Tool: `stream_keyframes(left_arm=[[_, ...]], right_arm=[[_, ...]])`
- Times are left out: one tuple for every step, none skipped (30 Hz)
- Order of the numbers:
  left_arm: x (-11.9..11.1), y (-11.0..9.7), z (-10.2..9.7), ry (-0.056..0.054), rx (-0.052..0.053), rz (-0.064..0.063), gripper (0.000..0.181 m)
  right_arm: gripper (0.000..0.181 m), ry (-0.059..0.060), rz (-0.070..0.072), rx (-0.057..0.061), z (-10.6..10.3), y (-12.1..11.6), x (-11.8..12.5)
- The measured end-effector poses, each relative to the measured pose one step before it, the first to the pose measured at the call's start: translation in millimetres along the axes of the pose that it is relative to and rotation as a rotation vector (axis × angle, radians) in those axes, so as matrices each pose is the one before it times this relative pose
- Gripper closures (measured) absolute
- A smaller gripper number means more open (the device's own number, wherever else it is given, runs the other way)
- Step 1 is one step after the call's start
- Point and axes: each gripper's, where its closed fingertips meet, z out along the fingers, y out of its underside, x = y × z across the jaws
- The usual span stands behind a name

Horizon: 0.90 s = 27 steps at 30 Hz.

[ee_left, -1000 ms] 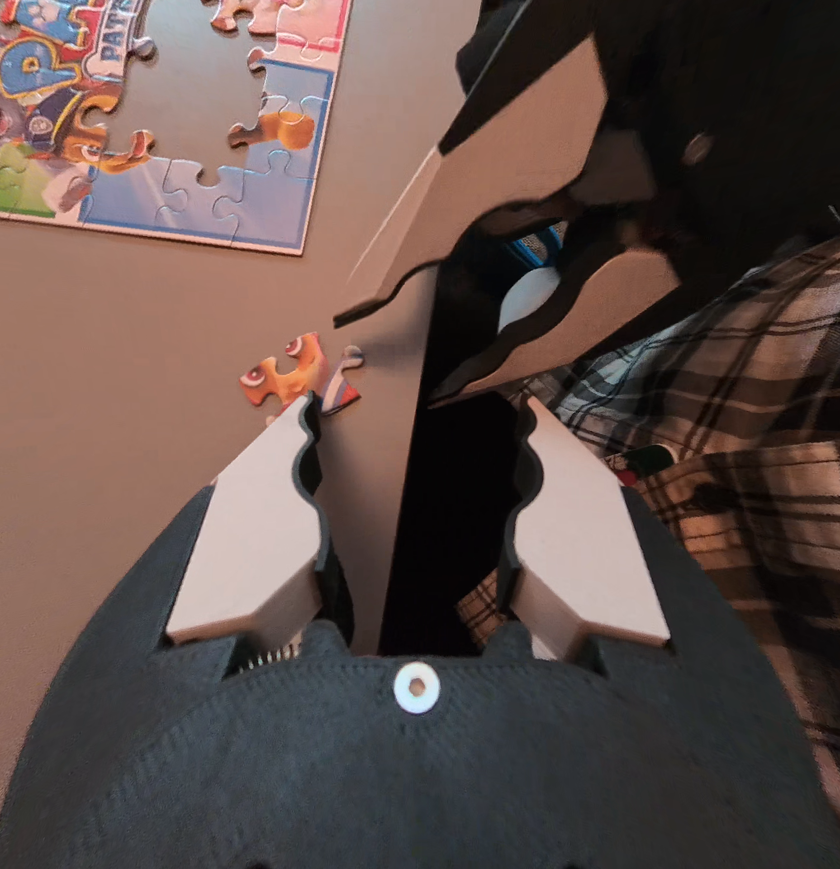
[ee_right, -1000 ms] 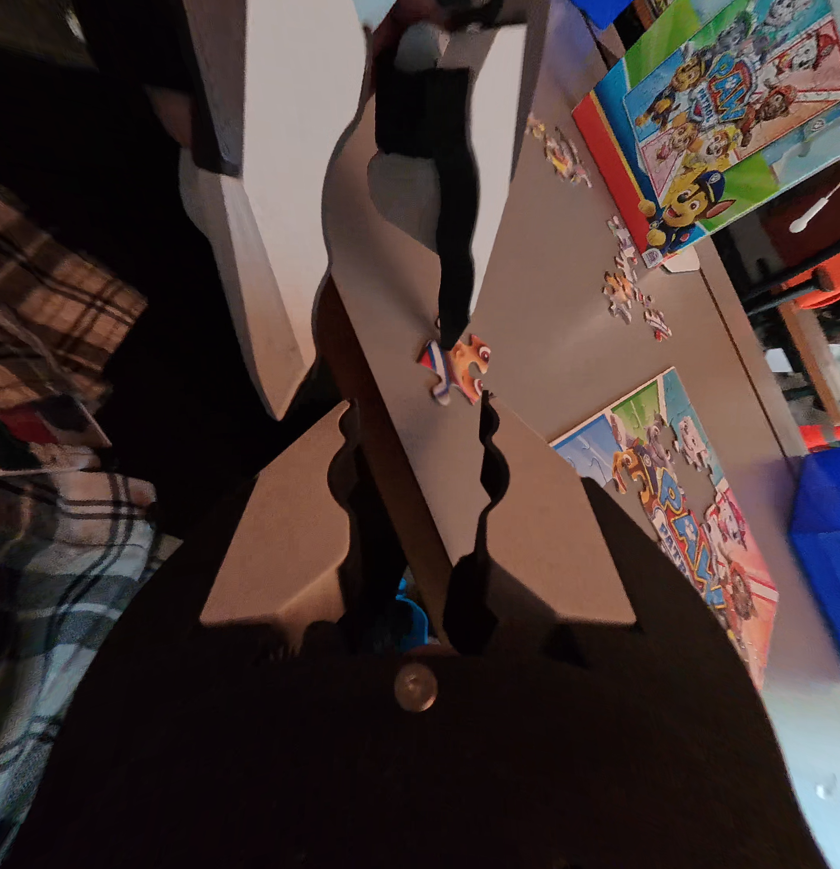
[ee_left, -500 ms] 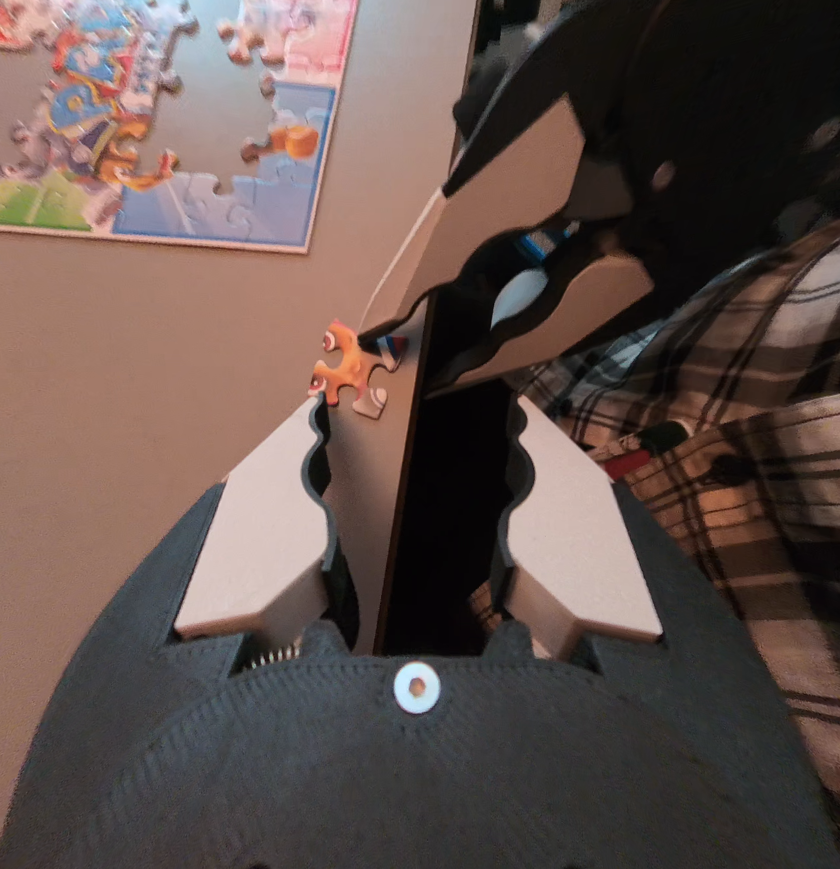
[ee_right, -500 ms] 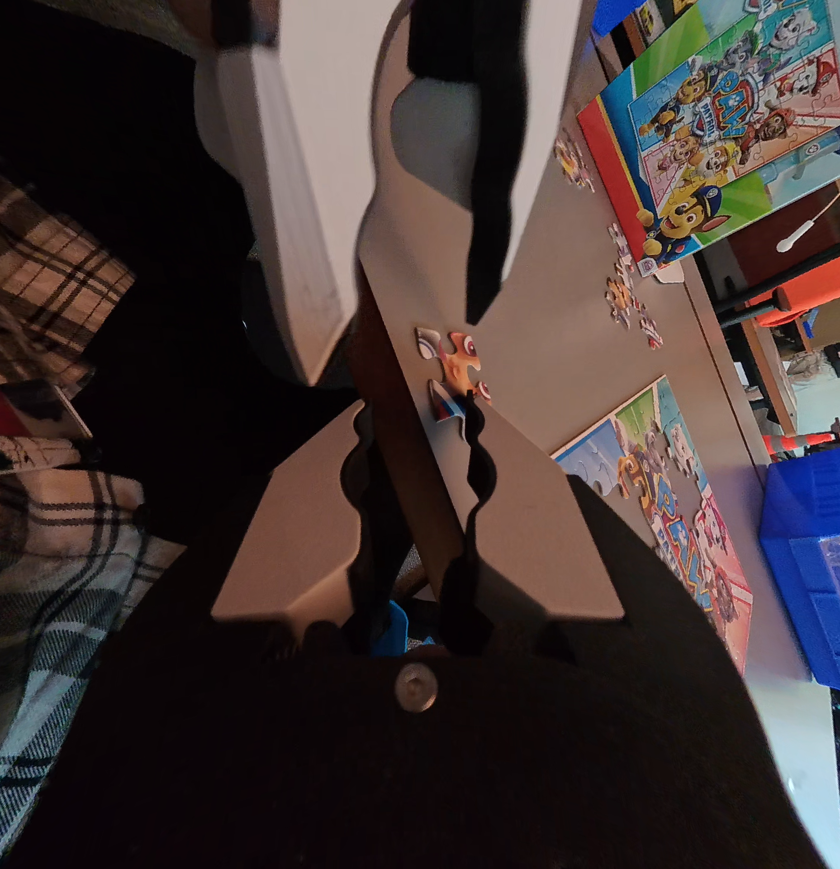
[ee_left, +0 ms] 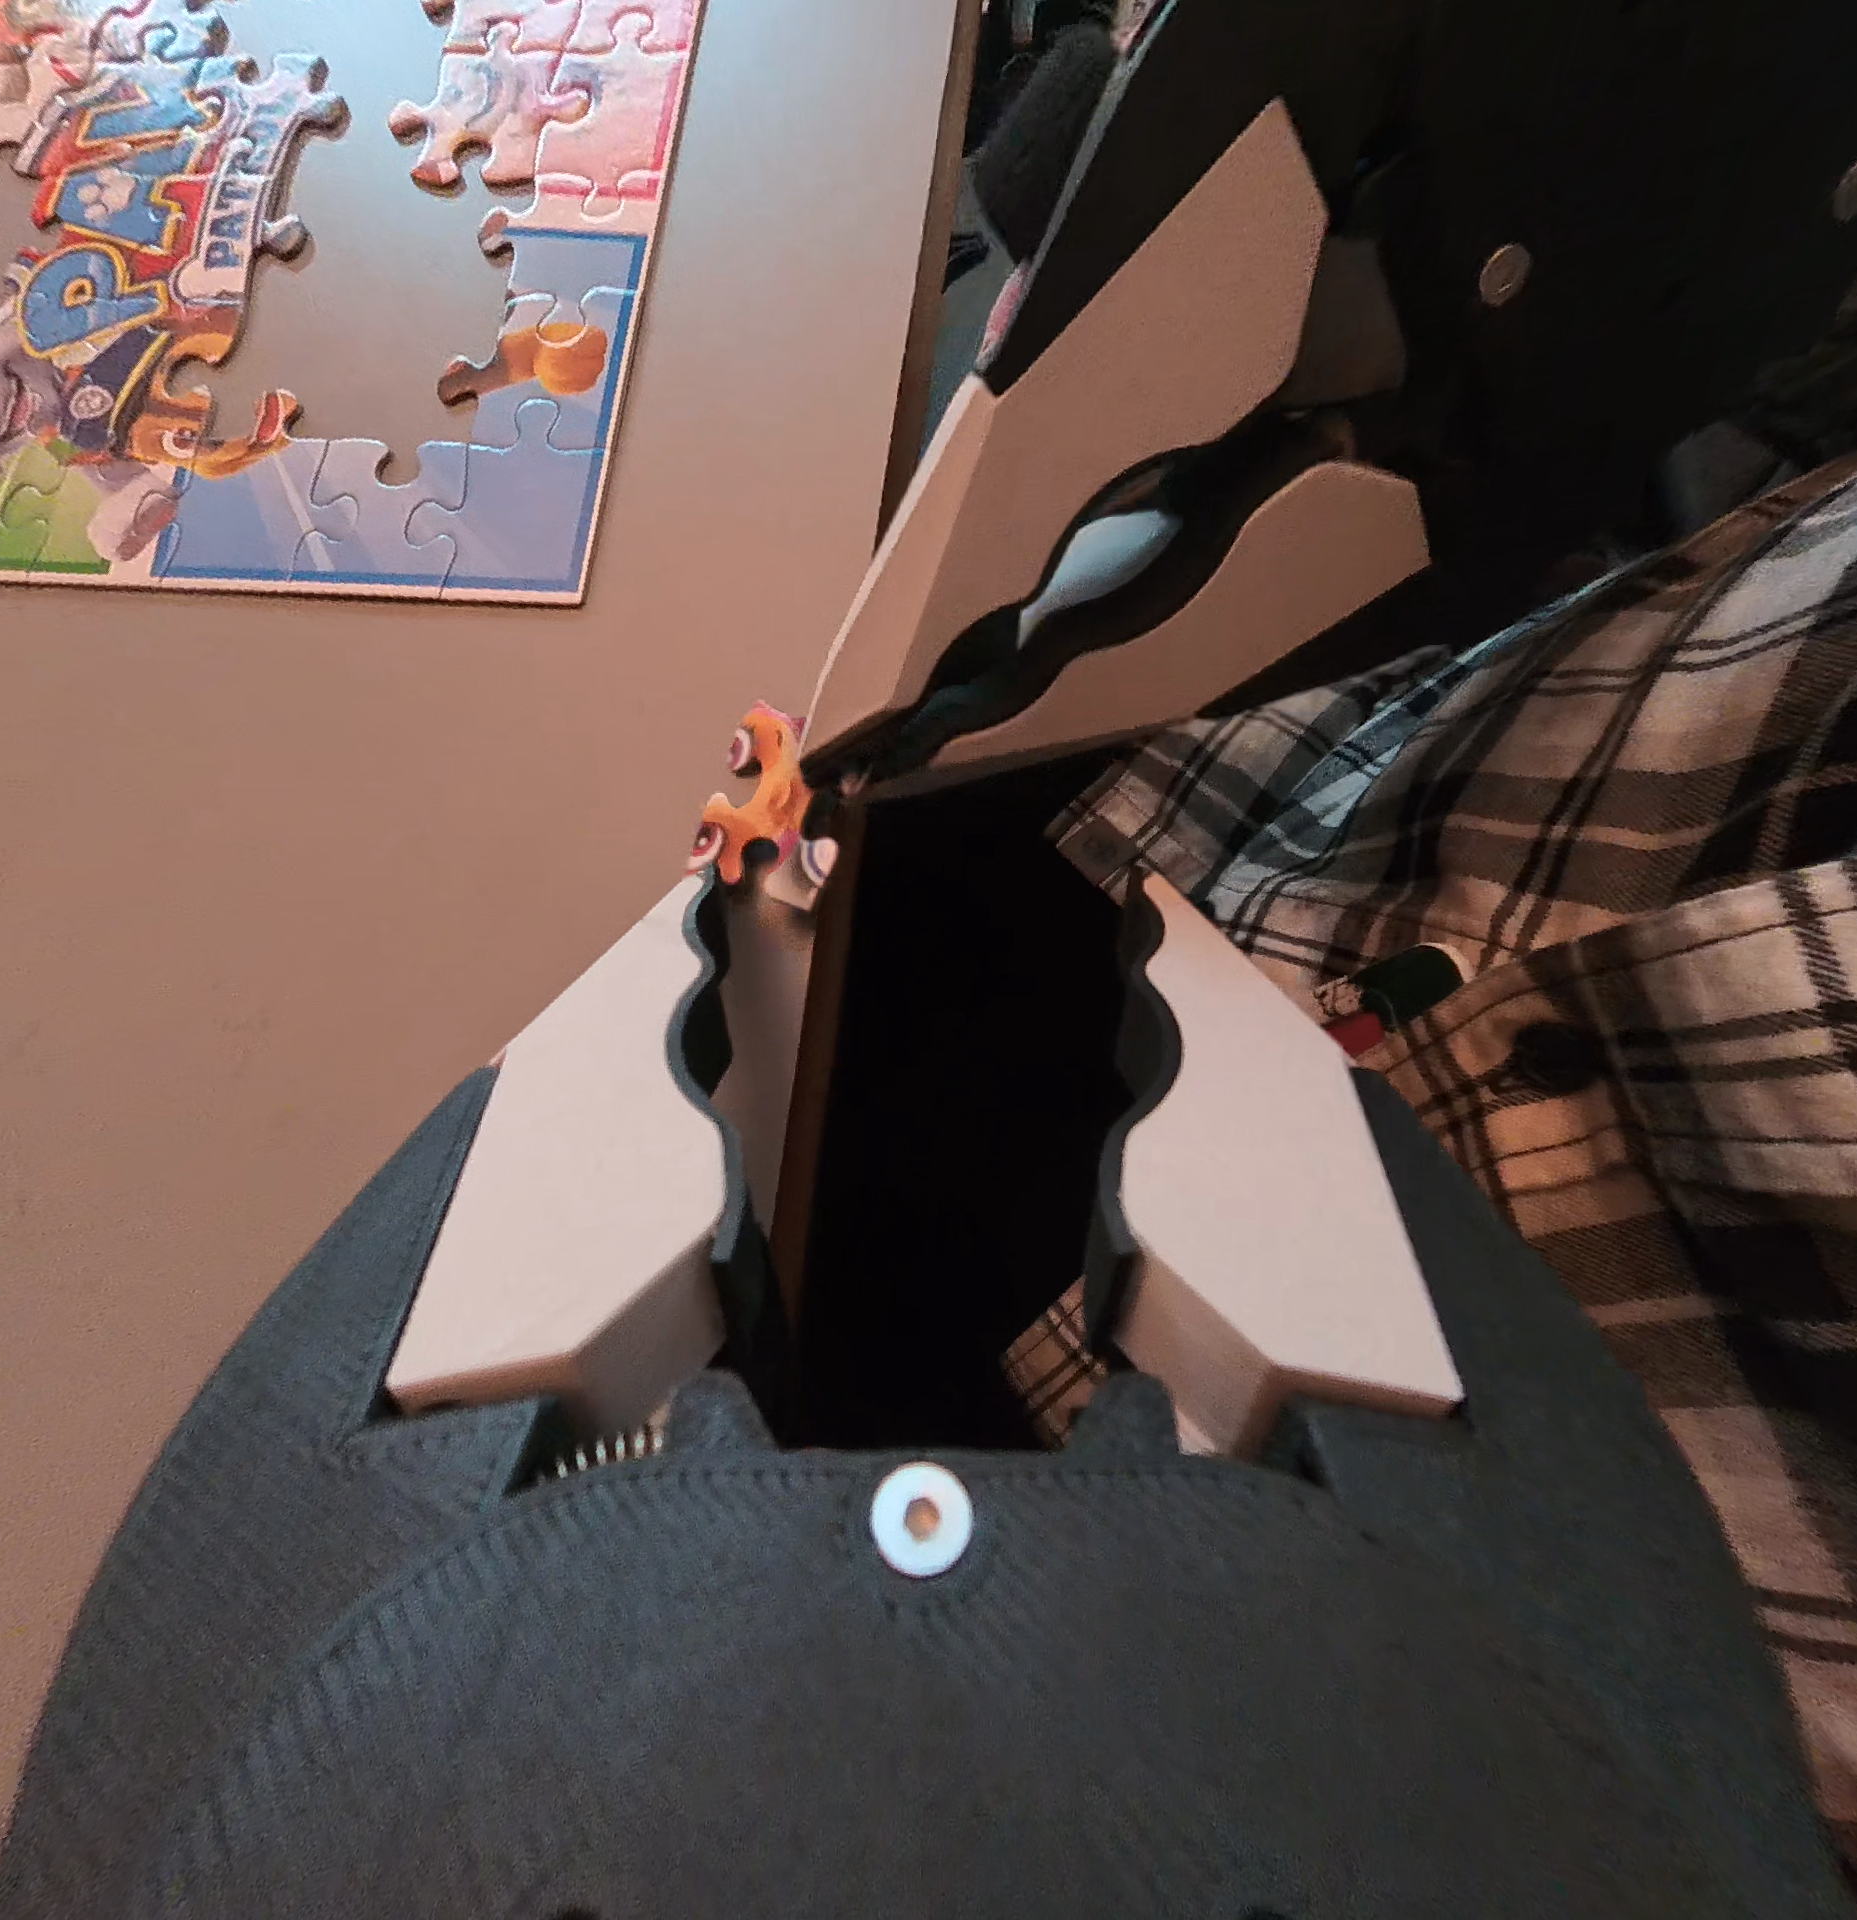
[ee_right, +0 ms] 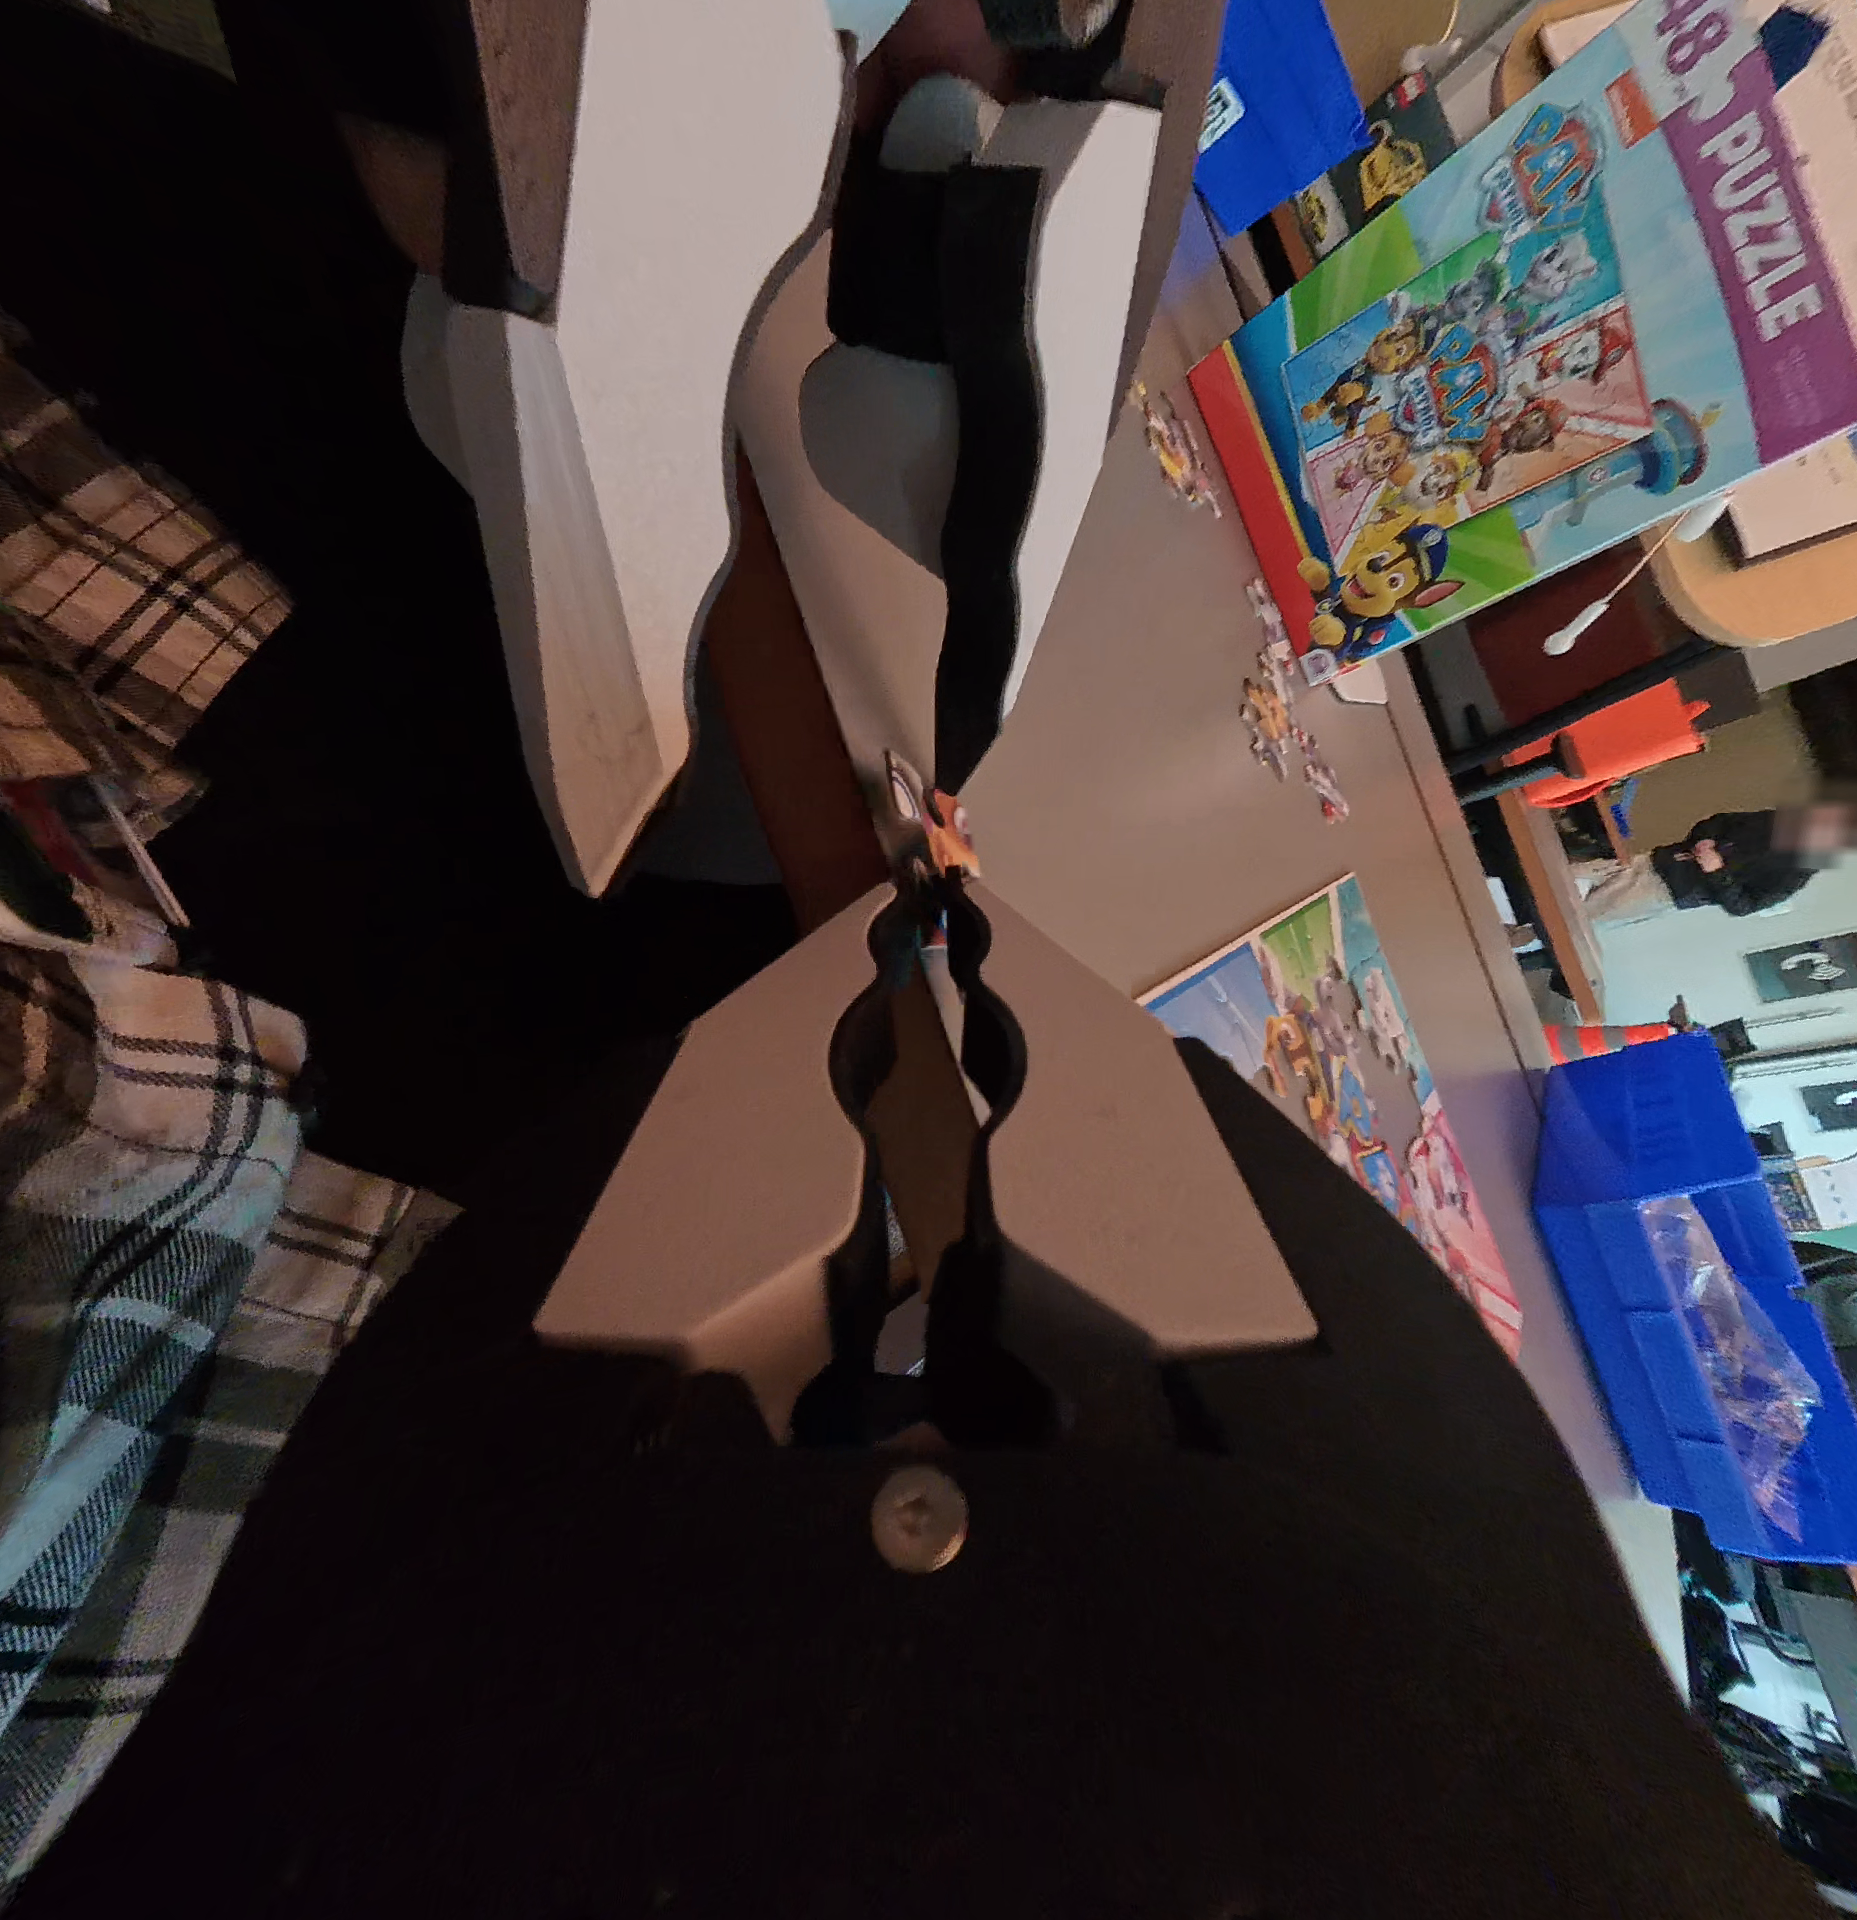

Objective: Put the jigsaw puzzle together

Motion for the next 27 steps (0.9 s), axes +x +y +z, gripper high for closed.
stream_keyframes(left_arm=[[0.49, -2.93, -1.75, 0.01, 0.0137, -0.0052, 0.108], [-0.55, -4.33, -2.06, 0.0066, 0.0217, -0.007, 0.108], [-1.34, -4.01, -1.77, 0.0037, 0.017, -0.0064, 0.109], [-1.41, -3.38, -1.38, 0.0039, 0.0143, -0.0031, 0.111], [-1.1, -4.38, -1.54, 0.0069, 0.0197, -0.0019, 0.111], [-1.27, -5.47, -2.29, 0.0075, 0.0256, -0.002, 0.111], [-2.7, -5.18, -2.58, 0.0042, 0.0202, -0.0007, 0.114], [-4.86, -4.19, -2.13, -0.0032, 0.0119, 0.0014, 0.116], [-7.25, -3.58, -1.27, -0.0127, 0.0079, 0.004, 0.117], [-7.41, -2.53, 0.18, -0.008, 0.0022, 0.004, 0.118], [-7.9, -1.34, 1.61, -0.0064, -0.0034, 0.0, 0.118], [-7.21, -1.21, 2.67, -0.0025, -0.0066, 0.0029, 0.118], [-7.31, -1.34, 3.59, -0.0047, -0.0091, 0.0066, 0.118], [-7.58, -2.32, 3.99, -0.0063, -0.0071, 0.0084, 0.118], [-7.43, -3.55, 4.33, -0.0043, -0.001, 0.0062, 0.118], [-6.16, -3.8, 5.06, 0.0048, -0.0021, 0.0013, 0.118], [-5.74, -2.23, 5.77, 0.0082, -0.0123, -0.0012, 0.117], [-5.75, -1.48, 6.13, 0.0054, -0.0171, 0.004, 0.117], [-5.37, -1.62, 6.36, 0.0034, -0.0132, 0.0091, 0.118], [-3.74, -1.3, 6.58, 0.0129, -0.0128, 0.0054, 0.118], [-3.46, -0.87, 6.52, 0.0126, -0.0129, -0.0004, 0.118], [-4.37, -0.99, 5.52, 0.0035, -0.0095, 0.0023, 0.118], [-3.64, -0.4, 4.81, 0.0051, -0.0104, 0.0015, 0.118], [-2.26, 0.19, 4.21, 0.011, -0.0108, -0.0021, 0.118], [-2.16, 0.53, 3.71, 0.0081, -0.011, -0.0019, 0.118], [-2.68, 1.53, 3.02, 0.0017, -0.0133, -0.0018, 0.118], [-1.38, 2.74, 2.81, 0.0078, -0.017, -0.003, 0.119]], right_arm=[[0.181, 0.0013, 0.0061, 0.0118, -2.57, -2.23, 3.35], [0.181, -0.0015, 0.0004, 0.0085, -2.37, -1.86, 2.86], [0.181, 0.0026, -0.0136, 0.0022, -1.61, -0.97, 2.8], [0.181, 0.0072, -0.0151, 0.0006, -1.41, -0.49, 3.08], [0.181, 0.0068, -0.0087, 0.01, -2.14, -1.71, 3.74], [0.181, 0.0101, -0.0061, 0.0166, -3.09, -2.09, 5.72], [0.181, 0.0205, -0.0067, 0.0146, -3.34, -1.2, 8.68], [0.181, 0.0275, -0.0102, 0.0047, -2.93, 1.41, 11.68], [0.181, 0.0223, -0.0176, -0.0072, -1.77, 4.77, 12.58], [0.181, 0.0171, -0.0251, -0.0091, -0.39, 6.75, 12.28], [0.181, 0.0059, -0.0332, -0.0041, 0.99, 7.32, 10.13], [0.181, -0.0023, -0.0411, -0.0076, 2.47, 9.22, 7.91], [0.181, -0.0088, -0.0406, -0.0139, 4.0, 11.27, 5.93], [0.181, -0.0143, -0.0341, -0.0077, 5.04, 11.14, 3.91], [0.181, -0.0204, -0.0267, -0.0035, 5.89, 10.55, 2.17], [0.181, -0.0256, -0.0232, -0.0063, 6.63, 10.25, 0.74], [0.181, -0.0231, -0.03, -0.0067, 6.79, 9.07, 0.28], [0.181, -0.0225, -0.037, -0.006, 6.21, 6.96, 0.07], [0.181, -0.0237, -0.0351, -0.0005, 5.56, 4.25, 0.03], [0.181, -0.0227, -0.0332, 0.0008, 5.27, 3.47, 0.11], [0.181, -0.023, -0.0307, -0.004, 5.26, 4.54, -0.38], [0.181, -0.0222, -0.0239, 0.0042, 4.77, 3.59, -1.05], [0.181, -0.0236, -0.0167, 0.0057, 4.22, 3.29, -2.01], [0.181, -0.0249, -0.015, 0.001, 3.59, 3.66, -2.86], [0.181, -0.0211, -0.0122, 0.001, 3.32, 3.51, -2.93], [0.181, -0.0099, -0.0073, 0.0065, 2.77, 2.47, -1.39], [0.181, -0.0036, -0.0073, 0.0043, 1.69, 2.8, 0.23]])
